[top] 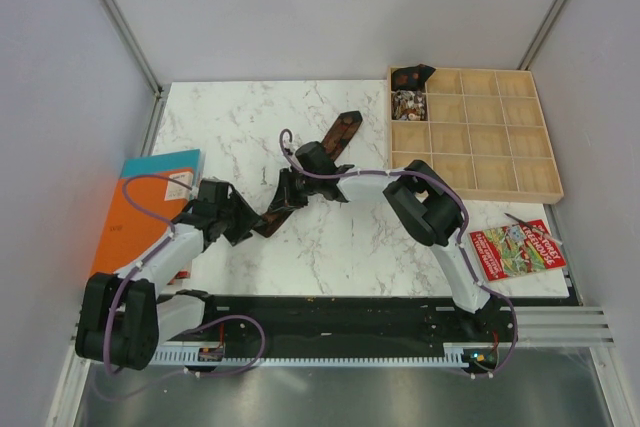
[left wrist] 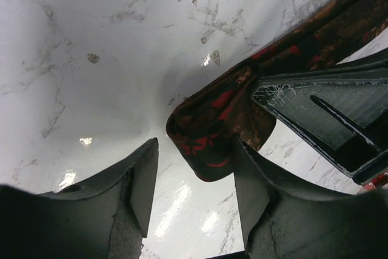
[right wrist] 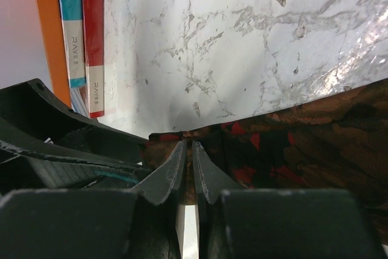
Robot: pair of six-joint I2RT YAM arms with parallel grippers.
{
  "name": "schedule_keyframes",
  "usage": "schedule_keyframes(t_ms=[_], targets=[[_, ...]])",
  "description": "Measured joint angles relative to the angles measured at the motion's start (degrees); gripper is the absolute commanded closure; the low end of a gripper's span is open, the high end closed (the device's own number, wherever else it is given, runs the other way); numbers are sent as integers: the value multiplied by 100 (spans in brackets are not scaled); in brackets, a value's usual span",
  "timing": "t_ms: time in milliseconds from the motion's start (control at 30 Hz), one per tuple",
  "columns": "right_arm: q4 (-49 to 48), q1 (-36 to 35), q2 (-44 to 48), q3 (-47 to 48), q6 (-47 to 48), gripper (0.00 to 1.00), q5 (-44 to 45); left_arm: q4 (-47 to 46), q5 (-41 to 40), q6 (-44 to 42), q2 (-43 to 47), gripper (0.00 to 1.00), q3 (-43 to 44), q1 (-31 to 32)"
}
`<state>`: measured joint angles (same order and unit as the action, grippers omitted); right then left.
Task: Roll the ties
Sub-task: Roll the tie at the center of the board.
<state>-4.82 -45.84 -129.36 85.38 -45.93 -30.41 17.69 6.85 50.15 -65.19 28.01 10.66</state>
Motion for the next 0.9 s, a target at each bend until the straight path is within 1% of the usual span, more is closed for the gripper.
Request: schedule_keyframes(t_ms=[267,300,333,400,433,467,567,633,667,767,900], targets=[[-203,33,0,-118,-87,86,-57,-293,-129,138,-470,49,2,181],[-221,35,0,-131,-94,86,-59,-334,-142,153,-505,51,17,203],[-236,37,0,-138,-96,86,-63,-363,-155,164,-535,56,22,219],[-280,44,4,-164,-101,86,-63,-439,-179,192,-588,59,22,243],[-297,44,9,-179,-103,86,-63,-490,-190,216,-634,68,24,260],[-319,46,20,-201,-105,86,-61,-520,-190,219,-664,70,31,262],[-356,61,52,-262,-107,86,-52,-603,-186,245,-726,75,68,262],[-361,70,74,-284,-111,86,-35,-603,-186,232,-743,81,98,271],[-356,70,85,-293,-116,86,-24,-586,-188,223,-743,82,116,273],[-330,70,105,-299,-125,82,-20,-444,-210,125,-721,85,199,291],[-254,59,151,-297,-146,76,-22,63,-229,-81,-584,89,461,299]])
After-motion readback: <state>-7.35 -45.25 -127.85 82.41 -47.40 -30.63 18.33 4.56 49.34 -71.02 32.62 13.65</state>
